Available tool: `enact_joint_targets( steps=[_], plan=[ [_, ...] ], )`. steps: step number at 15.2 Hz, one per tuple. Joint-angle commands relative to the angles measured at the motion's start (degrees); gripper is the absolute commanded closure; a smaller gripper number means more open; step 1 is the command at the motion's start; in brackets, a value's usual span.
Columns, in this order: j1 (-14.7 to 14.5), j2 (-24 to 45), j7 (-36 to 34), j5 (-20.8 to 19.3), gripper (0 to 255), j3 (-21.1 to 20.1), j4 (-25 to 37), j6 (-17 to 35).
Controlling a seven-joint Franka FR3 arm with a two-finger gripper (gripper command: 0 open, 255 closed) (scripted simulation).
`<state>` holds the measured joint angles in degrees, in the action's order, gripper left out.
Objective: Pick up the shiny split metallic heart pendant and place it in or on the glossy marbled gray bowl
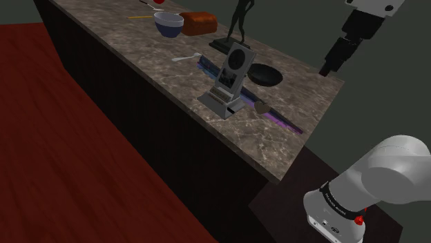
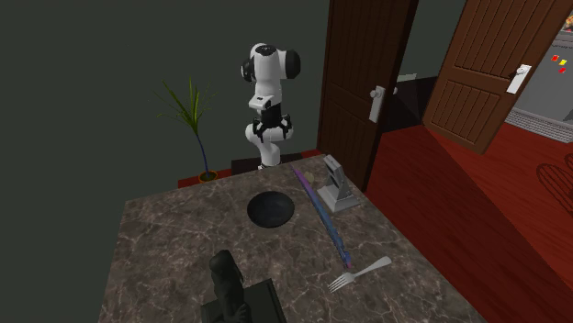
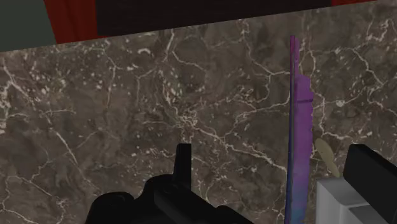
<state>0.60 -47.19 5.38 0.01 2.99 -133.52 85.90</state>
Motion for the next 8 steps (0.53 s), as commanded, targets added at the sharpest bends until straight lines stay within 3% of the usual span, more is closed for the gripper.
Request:
enact_joint_targets(
  steps=[1,8],
  plan=[
    [0.0,0.0,0.0,0.0,0,0.0,0.0,0.0],
    [5.46,-7.98,-30.54,6.27,0,-18.81,-11.66,12.54]
  ],
)
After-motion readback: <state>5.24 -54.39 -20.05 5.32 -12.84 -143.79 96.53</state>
